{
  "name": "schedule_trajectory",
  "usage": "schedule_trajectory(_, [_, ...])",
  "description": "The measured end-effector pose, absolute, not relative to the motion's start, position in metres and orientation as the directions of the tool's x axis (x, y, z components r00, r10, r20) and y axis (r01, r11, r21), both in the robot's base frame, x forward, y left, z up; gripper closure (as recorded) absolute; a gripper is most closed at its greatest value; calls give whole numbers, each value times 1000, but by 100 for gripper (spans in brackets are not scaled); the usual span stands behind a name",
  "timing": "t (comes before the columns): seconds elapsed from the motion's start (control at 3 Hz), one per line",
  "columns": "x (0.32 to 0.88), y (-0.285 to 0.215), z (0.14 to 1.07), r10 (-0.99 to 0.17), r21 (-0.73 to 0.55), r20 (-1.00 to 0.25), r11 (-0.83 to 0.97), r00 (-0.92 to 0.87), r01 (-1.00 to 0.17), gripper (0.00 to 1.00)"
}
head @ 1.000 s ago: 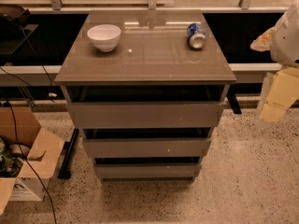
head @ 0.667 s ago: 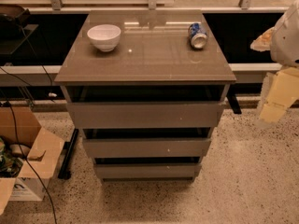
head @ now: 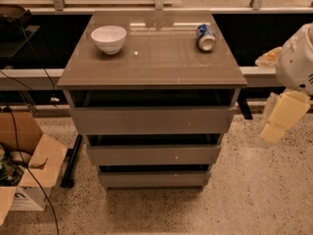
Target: Open bottom drawer
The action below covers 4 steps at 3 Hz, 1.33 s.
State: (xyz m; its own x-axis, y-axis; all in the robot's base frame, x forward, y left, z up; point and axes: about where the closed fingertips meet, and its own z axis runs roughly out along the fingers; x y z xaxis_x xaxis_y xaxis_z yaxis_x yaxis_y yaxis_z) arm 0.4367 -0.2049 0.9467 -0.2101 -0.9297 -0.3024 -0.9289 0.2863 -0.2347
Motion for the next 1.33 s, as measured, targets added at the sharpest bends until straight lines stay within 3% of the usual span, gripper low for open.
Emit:
schedule_trajectory(0.67, [436, -196, 873, -874, -161, -411, 350, -260, -923, 0])
schedule_trajectory(1.0, [435, -198, 819, -852, -37, -407, 376, -329, -926, 0])
schedule_trajectory(1.33, [435, -198, 814, -850, -26, -407, 376, -333, -926, 0])
